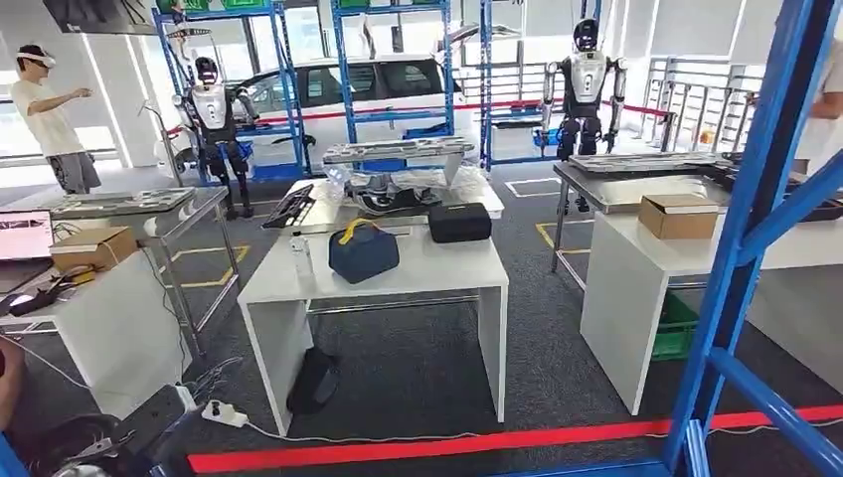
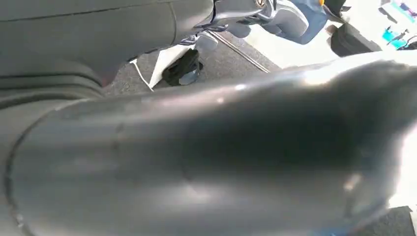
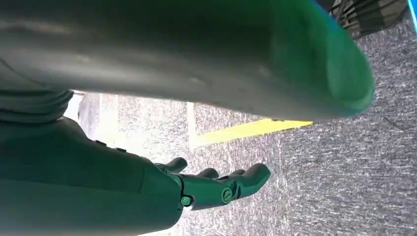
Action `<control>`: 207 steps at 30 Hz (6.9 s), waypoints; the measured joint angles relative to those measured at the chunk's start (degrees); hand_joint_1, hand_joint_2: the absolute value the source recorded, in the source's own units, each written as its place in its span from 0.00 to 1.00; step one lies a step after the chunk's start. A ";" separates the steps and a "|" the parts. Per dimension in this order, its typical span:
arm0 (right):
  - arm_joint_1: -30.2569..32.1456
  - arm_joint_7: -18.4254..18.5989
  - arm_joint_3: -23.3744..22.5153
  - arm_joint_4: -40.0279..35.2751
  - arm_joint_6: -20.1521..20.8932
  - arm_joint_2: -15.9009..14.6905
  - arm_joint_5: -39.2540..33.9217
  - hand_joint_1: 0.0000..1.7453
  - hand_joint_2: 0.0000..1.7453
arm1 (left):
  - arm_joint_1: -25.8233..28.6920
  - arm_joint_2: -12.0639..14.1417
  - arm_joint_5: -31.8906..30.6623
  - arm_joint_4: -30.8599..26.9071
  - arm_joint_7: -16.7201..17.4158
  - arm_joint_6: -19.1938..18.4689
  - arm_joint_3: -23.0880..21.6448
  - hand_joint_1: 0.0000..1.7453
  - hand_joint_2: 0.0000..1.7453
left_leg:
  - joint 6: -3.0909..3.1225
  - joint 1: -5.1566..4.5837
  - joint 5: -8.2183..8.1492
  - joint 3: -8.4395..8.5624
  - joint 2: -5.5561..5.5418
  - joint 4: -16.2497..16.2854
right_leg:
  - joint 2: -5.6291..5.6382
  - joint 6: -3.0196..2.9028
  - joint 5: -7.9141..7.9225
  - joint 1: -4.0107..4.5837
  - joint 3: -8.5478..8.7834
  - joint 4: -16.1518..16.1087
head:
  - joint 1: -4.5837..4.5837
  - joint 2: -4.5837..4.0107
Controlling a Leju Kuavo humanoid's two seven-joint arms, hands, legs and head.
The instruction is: Take the parts from the cabinet and place them on the table.
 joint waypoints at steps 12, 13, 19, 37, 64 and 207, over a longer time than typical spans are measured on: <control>0.02 0.37 -0.02 0.00 -0.09 0.00 0.02 0.00 0.00 | 0.51 -0.18 -0.02 -0.15 0.11 0.85 -0.02 0.00 0.00 | -3.61 0.35 0.49 -0.03 -0.02 0.00 | -0.01 -0.03 0.17 0.16 0.23 -0.20 | 0.02 0.02; 0.02 0.37 -0.02 0.00 -0.07 0.00 0.04 0.00 0.00 | 0.54 -0.18 -0.02 -0.20 0.11 0.85 -0.02 0.00 0.00 | -3.59 0.34 0.48 -0.04 -0.03 0.04 | -0.01 0.00 0.19 0.16 0.25 -0.24 | 0.02 0.02; 0.02 0.37 -0.02 0.00 0.00 0.00 0.09 0.00 0.00 | 0.55 -0.18 -0.04 -0.48 0.11 0.85 -0.02 0.00 0.00 | -3.36 0.32 0.33 -0.14 -0.02 0.18 | -0.01 0.10 0.23 0.15 0.30 -0.43 | 0.02 0.02; 0.12 -0.37 -1.25 0.00 0.02 0.17 -0.79 0.00 0.00 | 0.28 -1.18 -0.74 -0.31 -0.52 0.68 -0.68 0.00 0.00 | -0.89 0.84 2.77 1.58 0.31 -3.07 | 0.10 1.50 1.09 -0.25 0.82 -2.04 | -0.11 0.00; -0.47 -0.02 -1.33 0.00 0.33 0.09 0.87 0.00 0.00 | -2.35 0.92 0.11 1.46 -0.57 -0.83 -1.11 0.00 0.00 | -2.02 -0.20 -3.49 0.96 0.66 3.06 | 0.22 -0.01 4.34 0.14 -6.13 1.88 | 0.11 0.02; -0.56 1.44 -4.70 -0.02 -0.09 -0.04 3.61 0.00 0.00 | 17.43 4.87 -36.77 -12.00 10.21 20.48 -7.26 0.00 1.00 | -1.81 0.49 2.99 -3.22 -0.16 1.05 | -0.14 1.92 1.59 -0.30 0.70 -2.65 | 0.11 -0.05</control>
